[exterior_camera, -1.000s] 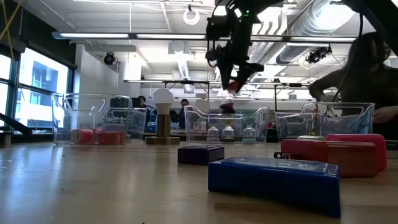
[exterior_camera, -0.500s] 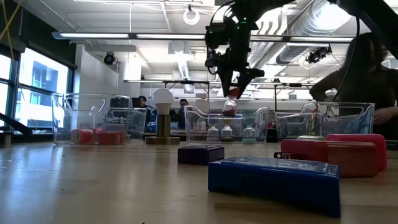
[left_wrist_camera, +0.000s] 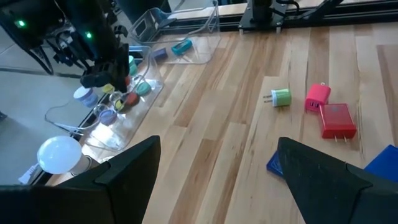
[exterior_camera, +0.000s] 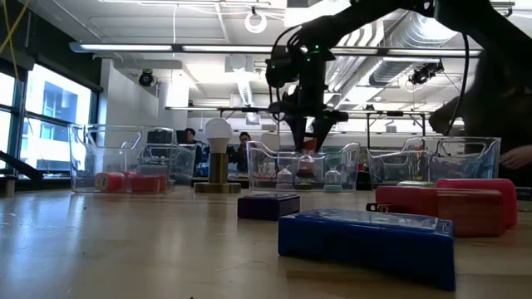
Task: Pick & Place Office items
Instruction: Put the black pink hourglass into the middle transparent bin, then put the green adaptor into the left transparent bin
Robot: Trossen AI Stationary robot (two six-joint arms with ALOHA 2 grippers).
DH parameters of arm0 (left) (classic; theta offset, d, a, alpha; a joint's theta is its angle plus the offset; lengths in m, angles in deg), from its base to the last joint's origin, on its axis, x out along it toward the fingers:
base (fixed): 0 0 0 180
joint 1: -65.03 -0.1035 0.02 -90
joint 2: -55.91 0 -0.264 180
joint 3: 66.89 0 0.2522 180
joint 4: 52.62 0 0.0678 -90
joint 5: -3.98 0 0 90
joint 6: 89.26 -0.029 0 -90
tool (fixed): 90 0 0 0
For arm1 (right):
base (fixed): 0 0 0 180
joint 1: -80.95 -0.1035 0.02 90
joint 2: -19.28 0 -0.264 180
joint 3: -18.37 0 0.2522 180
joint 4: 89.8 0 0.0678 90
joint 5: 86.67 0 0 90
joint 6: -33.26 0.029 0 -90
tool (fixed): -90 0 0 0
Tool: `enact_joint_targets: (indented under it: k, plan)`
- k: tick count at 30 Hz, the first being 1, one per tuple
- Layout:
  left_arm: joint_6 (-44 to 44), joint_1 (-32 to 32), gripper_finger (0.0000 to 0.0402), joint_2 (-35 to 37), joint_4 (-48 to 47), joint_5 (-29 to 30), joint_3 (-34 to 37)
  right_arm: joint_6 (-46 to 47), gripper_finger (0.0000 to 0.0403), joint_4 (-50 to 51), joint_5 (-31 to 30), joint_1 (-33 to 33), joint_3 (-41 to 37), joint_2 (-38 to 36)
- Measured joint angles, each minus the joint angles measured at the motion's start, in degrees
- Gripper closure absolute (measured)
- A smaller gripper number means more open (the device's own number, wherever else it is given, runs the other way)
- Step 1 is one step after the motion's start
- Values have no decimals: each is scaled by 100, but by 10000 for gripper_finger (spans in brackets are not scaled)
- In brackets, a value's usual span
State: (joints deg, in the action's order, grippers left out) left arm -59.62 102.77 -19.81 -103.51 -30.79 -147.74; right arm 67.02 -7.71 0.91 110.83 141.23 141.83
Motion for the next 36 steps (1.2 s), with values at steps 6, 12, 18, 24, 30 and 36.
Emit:
enact_joint_targets:
  k: [6, 12, 18, 24, 30, 36]
  plan:
    - [0, 2, 88, 0, -17, 0, 0, -81, 213, -163, 141, 94, -4, 83]
    - [68, 2, 88, 0, -25, 0, 0, -99, 211, -280, 208, 107, -4, 83]
    - [82, 2, 88, 0, -24, -134, 0, -101, 202, -344, 270, 106, -124, 78]
    - [82, 2, 88, 0, -22, -175, 0, -365, 202, -424, 229, 129, -153, 78]
    - [82, 2, 88, 0, -23, -173, 0, -405, 151, -633, 239, 101, -153, 76]
    - [82, 2, 88, 0, -24, -173, 0, -566, 112, -862, 252, 115, -153, 53]
